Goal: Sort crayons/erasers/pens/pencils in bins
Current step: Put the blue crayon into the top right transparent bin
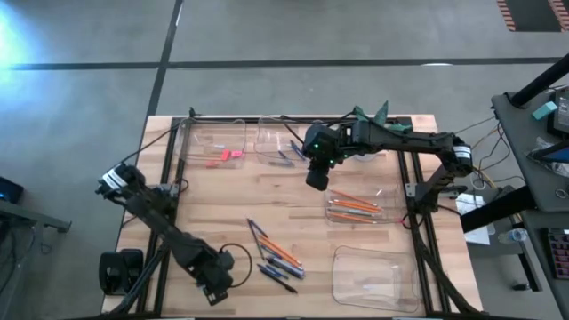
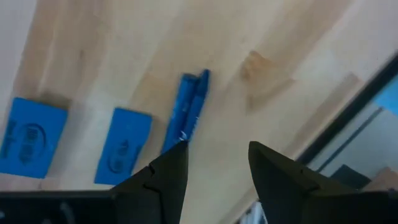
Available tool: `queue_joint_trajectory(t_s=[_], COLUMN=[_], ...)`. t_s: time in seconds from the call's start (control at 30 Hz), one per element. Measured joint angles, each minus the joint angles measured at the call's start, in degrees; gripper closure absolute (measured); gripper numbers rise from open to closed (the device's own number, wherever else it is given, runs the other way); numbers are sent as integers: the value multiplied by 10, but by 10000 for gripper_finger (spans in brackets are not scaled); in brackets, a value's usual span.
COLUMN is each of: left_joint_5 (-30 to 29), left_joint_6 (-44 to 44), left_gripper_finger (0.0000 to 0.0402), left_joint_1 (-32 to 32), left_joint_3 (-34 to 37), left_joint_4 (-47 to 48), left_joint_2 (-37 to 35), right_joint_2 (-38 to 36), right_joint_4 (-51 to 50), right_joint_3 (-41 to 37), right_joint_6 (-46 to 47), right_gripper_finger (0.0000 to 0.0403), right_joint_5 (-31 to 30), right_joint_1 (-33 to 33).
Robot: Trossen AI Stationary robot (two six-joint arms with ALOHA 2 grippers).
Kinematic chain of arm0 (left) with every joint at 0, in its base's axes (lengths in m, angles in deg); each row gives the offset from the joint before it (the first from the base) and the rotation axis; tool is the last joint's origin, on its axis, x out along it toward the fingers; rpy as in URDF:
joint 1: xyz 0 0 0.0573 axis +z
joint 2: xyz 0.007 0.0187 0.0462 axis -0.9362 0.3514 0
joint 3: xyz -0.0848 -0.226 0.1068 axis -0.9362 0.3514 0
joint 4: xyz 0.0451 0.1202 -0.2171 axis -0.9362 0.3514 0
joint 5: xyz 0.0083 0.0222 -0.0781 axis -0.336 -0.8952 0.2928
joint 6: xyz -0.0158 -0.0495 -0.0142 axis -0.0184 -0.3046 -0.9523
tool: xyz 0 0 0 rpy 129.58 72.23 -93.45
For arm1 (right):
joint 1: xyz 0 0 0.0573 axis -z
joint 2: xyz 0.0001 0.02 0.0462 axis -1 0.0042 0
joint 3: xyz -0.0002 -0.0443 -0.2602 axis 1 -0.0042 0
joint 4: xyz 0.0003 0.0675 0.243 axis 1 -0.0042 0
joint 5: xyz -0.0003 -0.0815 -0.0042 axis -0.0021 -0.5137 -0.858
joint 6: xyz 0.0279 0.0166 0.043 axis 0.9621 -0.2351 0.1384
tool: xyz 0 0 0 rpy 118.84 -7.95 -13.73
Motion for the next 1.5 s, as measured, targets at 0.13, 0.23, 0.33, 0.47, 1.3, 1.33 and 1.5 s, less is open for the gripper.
queue_joint_trajectory(t_s=[0.13, 0.23, 0.33, 0.47, 1.3, 1.33, 1.5], left_joint_5=[1, 5, -3, -16, -60, -61, -65], left_joint_6=[11, 14, 14, 11, 16, 16, 16], left_gripper_finger=[247, 247, 247, 247, 390, 390, 390], left_joint_1=[-1, -1, 0, 0, 3, 3, 4], left_joint_3=[1, 0, 1, 0, -10, -13, -35], left_joint_4=[0, -5, -6, 0, 16, 16, 14], left_joint_2=[16, 27, 37, 41, 82, 82, 62], right_joint_2=[0, 0, 0, 0, 0, 0, 0], right_joint_4=[0, 0, 0, 0, -1, -1, -1], right_joint_3=[0, 0, 0, 0, 0, 0, 0], right_joint_6=[0, 0, 0, 0, -25, -26, -35], right_gripper_finger=[314, 314, 311, 310, 316, 315, 316], right_joint_5=[0, 0, 0, 0, 0, 0, 0], right_joint_1=[0, 0, 0, 0, 0, 0, 0])
